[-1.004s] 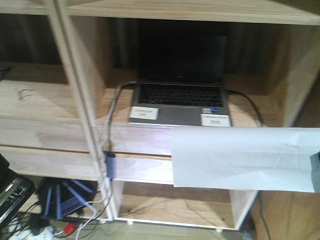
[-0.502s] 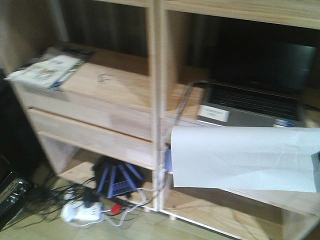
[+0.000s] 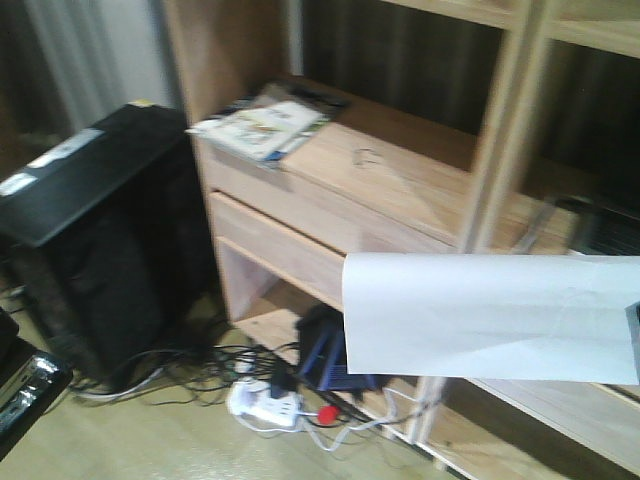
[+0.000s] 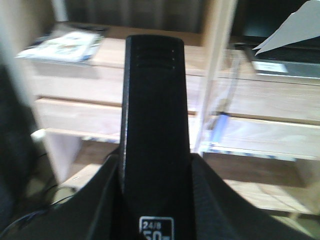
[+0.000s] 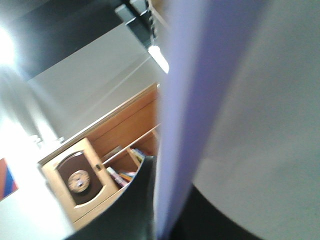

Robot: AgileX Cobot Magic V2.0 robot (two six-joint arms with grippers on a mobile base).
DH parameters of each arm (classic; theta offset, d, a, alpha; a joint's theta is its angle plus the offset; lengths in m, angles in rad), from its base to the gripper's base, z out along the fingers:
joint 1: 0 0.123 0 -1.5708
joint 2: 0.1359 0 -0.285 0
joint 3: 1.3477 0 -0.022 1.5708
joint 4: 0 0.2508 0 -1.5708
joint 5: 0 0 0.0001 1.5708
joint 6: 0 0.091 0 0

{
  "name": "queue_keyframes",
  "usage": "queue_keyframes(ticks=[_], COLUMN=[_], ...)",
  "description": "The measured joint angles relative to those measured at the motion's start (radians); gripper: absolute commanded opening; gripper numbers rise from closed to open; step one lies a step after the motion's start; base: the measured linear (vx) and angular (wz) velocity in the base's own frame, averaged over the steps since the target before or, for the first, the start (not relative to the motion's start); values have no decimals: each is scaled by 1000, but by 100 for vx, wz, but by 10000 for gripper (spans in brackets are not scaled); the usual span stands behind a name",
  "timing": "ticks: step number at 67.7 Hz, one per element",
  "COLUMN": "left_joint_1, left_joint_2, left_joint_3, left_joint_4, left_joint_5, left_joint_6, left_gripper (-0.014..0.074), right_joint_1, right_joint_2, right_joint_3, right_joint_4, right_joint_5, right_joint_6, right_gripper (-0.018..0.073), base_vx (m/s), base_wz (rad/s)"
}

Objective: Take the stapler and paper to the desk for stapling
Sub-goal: 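Drive the base to the wooden desk holding stapler and paper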

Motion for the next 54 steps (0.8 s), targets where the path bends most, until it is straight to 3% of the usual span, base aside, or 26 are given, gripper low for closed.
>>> queue_keyframes(ticks=[54], left_joint_1=[0], left_joint_2=[0], left_joint_3=[0], left_joint_4=[0], left_joint_5=[0], left_joint_6=[0], left_gripper=[-6], right_joint_1=[0], right_joint_2=[0], right_joint_3=[0], right_joint_4=[1], right_joint_5=[0], right_joint_6=[0], right_gripper=[-6], base_vx=[10], base_wz=[73])
